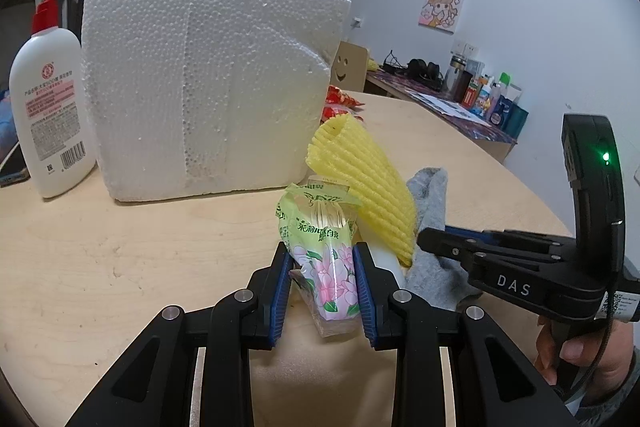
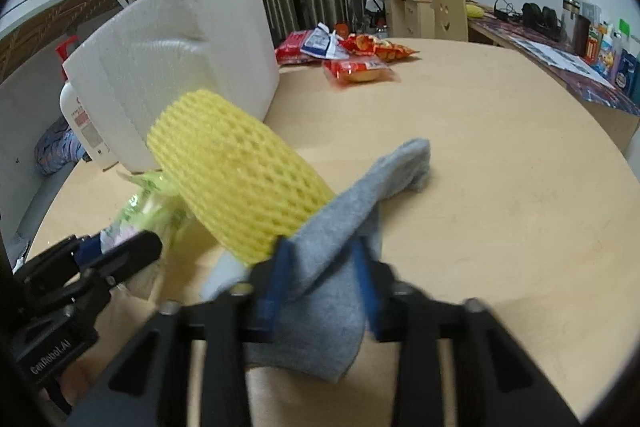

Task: Organize soft objects
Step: 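Grasp the grey sock with the right tool while the left tool holds the wipe pack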

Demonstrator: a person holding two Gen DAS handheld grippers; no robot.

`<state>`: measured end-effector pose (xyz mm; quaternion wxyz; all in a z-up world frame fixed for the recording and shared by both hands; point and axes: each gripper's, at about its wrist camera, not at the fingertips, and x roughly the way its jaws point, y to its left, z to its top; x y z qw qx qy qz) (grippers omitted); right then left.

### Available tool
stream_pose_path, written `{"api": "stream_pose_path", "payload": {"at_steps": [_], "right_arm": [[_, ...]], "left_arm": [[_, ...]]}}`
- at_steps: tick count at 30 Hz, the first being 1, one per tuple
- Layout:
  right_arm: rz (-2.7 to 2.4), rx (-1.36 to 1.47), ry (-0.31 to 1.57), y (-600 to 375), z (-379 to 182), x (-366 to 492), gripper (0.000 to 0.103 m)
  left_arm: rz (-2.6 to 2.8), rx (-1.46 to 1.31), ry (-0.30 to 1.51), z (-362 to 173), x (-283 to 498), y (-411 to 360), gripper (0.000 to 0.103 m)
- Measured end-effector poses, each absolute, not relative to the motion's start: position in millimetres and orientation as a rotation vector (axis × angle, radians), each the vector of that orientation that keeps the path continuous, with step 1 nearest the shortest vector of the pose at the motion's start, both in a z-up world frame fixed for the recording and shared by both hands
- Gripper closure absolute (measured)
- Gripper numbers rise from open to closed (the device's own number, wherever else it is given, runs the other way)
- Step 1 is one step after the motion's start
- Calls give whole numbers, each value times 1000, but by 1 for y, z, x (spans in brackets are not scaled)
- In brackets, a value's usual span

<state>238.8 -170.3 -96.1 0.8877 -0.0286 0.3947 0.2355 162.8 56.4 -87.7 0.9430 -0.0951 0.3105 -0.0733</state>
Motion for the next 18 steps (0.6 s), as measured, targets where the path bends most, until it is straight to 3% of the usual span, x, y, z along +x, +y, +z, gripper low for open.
{"api": "stream_pose_path", "payload": {"at_steps": [3, 18], "right_arm": [[496, -50, 827, -175, -99, 237, 86], [326, -58, 763, -233, -91, 234, 86]], "left_arm": [[-149, -196, 632, -86, 162, 57, 71], [-129, -197, 619, -83, 159, 54, 71]]}}
